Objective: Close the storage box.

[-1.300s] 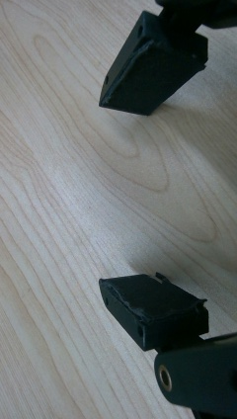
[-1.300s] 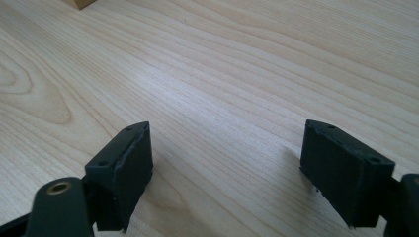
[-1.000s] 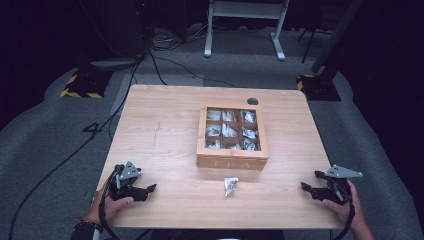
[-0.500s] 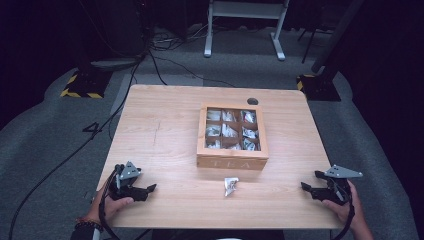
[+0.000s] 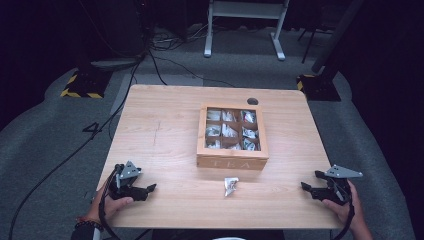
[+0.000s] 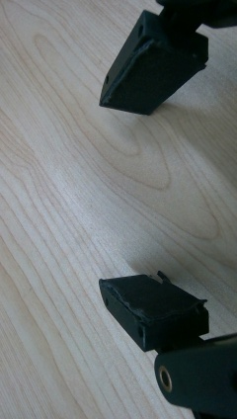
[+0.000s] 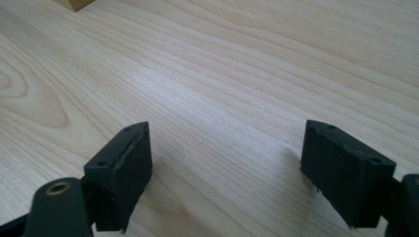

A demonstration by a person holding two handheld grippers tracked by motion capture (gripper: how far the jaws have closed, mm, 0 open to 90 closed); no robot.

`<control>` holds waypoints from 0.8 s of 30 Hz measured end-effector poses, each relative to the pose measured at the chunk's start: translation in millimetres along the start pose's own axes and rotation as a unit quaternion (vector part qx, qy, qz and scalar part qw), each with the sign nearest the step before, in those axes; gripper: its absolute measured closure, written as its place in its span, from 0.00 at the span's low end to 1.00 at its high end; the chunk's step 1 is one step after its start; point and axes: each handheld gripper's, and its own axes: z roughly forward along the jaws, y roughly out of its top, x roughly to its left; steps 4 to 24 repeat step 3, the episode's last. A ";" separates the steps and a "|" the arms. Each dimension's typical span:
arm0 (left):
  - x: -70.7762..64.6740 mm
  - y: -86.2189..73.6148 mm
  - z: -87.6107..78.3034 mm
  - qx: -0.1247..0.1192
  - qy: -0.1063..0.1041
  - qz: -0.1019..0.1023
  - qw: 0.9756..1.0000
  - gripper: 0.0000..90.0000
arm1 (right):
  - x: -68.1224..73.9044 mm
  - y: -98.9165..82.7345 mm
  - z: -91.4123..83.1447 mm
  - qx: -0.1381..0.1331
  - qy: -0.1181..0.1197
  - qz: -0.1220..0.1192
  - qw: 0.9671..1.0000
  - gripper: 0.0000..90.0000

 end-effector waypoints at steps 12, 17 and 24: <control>0.6 0.2 0.0 0.000 0.002 0.002 1.000 0.18 | 0.1 0.0 0.0 0.000 0.000 0.001 1.000 0.22; 0.6 0.2 0.0 0.000 0.002 0.002 1.000 0.18 | 0.1 0.0 0.0 0.000 0.000 0.001 1.000 0.22; 0.6 0.2 0.0 0.000 0.002 0.002 1.000 0.18 | 0.1 0.0 0.0 0.000 0.000 0.001 1.000 0.22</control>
